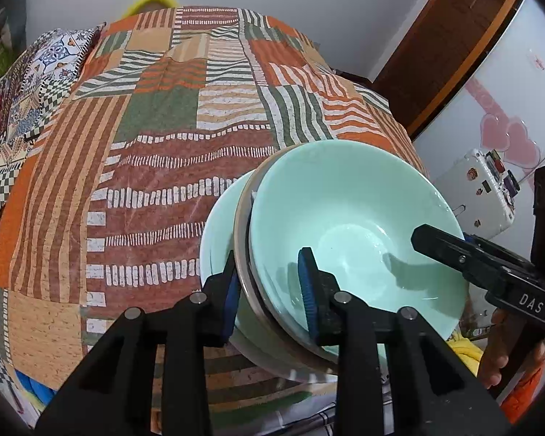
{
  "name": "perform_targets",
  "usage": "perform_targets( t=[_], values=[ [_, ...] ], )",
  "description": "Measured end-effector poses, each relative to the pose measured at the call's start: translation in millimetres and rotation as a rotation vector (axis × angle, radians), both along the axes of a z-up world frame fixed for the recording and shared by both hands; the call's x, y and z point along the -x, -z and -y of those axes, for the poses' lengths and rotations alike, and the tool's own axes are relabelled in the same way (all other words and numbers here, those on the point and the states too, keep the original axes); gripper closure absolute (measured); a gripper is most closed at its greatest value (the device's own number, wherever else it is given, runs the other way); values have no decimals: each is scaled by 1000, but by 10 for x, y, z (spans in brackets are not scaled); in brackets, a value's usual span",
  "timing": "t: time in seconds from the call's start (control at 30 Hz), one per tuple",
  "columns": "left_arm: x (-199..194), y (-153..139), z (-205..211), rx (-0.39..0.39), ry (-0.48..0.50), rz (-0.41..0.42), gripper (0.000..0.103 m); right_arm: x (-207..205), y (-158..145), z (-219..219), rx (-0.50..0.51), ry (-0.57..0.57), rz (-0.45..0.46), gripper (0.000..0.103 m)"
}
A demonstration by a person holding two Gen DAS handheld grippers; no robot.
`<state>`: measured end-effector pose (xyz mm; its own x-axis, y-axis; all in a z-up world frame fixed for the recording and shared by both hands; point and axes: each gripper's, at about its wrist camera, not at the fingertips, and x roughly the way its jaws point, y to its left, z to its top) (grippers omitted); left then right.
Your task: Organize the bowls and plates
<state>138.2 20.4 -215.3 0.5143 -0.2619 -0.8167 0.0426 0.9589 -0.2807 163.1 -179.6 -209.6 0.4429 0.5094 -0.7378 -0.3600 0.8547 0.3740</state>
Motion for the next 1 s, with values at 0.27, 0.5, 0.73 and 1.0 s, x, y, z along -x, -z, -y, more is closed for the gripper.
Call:
perform_targets(
  t=[0.27, 0.5, 0.73, 1.0],
  values=[
    [87, -182, 43, -105, -11, 96, 72, 28, -90, 40, 19, 6, 29, 57],
    [298, -674, 25, -118, -26, 255, 70, 179, -463, 104, 27, 12, 155, 56],
    [599, -1235, 11, -117, -57, 423, 61, 446, -981, 138, 4, 20, 337, 51],
    [986, -1785, 49, -157, -94, 604, 40, 850, -1520, 235, -40, 53, 563, 36]
  ],
)
